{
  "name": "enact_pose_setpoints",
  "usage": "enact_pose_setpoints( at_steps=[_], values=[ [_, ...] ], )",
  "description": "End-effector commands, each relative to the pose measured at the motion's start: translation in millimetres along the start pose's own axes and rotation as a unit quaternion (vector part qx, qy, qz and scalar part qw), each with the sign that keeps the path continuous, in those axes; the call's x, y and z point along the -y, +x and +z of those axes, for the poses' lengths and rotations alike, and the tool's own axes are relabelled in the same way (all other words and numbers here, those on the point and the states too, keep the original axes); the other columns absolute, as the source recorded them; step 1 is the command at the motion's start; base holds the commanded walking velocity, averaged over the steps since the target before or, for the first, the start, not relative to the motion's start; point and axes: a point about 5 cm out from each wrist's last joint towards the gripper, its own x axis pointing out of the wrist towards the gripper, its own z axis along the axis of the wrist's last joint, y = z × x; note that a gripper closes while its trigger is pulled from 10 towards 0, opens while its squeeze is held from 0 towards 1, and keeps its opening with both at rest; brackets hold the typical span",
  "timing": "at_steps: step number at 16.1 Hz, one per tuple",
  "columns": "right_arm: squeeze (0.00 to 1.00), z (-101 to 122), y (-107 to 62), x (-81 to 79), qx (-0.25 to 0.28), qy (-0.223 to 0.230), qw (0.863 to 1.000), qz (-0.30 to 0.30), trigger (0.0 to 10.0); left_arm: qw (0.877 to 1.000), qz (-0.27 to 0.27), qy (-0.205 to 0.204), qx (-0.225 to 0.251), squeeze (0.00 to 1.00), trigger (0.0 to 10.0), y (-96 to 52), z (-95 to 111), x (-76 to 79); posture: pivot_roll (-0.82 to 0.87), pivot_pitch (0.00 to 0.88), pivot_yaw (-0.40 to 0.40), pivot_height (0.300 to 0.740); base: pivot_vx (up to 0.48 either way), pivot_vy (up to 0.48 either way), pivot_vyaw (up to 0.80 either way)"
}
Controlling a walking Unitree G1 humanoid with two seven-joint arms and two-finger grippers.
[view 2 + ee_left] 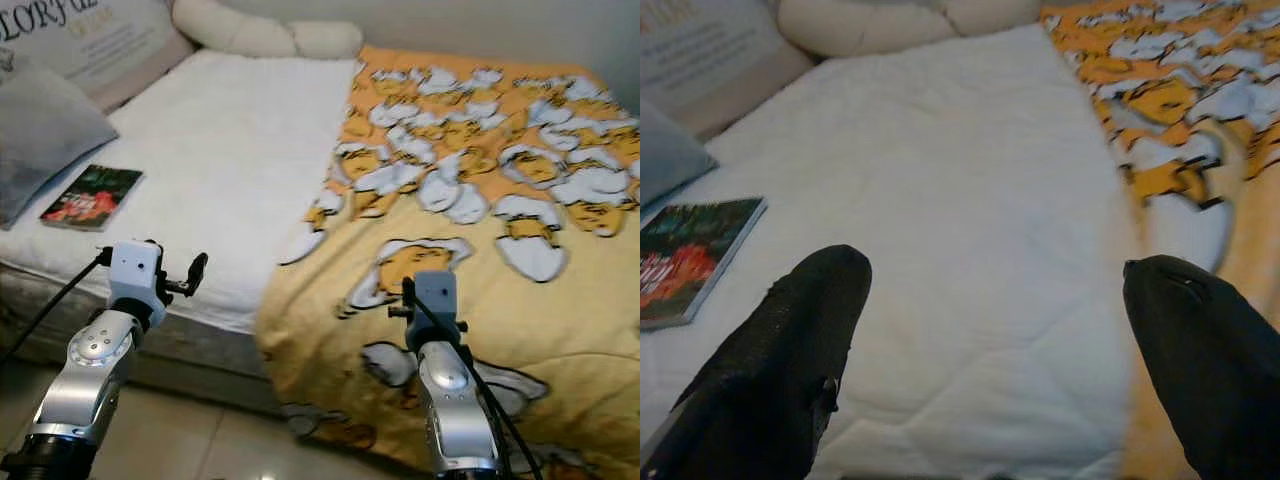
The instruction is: Clean up the room
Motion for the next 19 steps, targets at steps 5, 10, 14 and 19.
enact_pose_setpoints(
  at_steps=[5,10,14,19],
  values=[
    [0.0,-9.0,-5.6,16.7,-0.016,-0.002,0.999,-0.038,10.0,1.0,-0.015,-0.006,-0.004,0.0,10.0,1.7,-3.3,10.5,-0.02,0.0,0.061,0.74,0.0,-0.359,0.0],
    [0.0,-11.3,-9.1,21.7,-0.022,0.001,0.999,-0.05,10.0,0.999,-0.029,-0.007,-0.011,0.0,10.0,3.0,-7.4,20.6,-0.04,0.0,0.072,0.74,0.0,-0.358,0.0],
    [0.0,-13.9,-10.4,23.4,-0.033,0.012,0.998,-0.056,10.0,0.999,-0.03,-0.001,-0.011,0.0,10.0,3.9,-8.8,20.6,-0.05,0.0,0.07,0.74,0.0,-0.329,-0.4],
    [0.0,-18.6,-13.5,22.9,-0.045,0.019,0.997,-0.063,10.0,1.0,-0.025,-0.005,-0.016,0.0,10.0,-0.2,-14.0,19.7,-0.04,0.0,0.054,0.74,0.0,-0.32,-0.32]
  ],
)
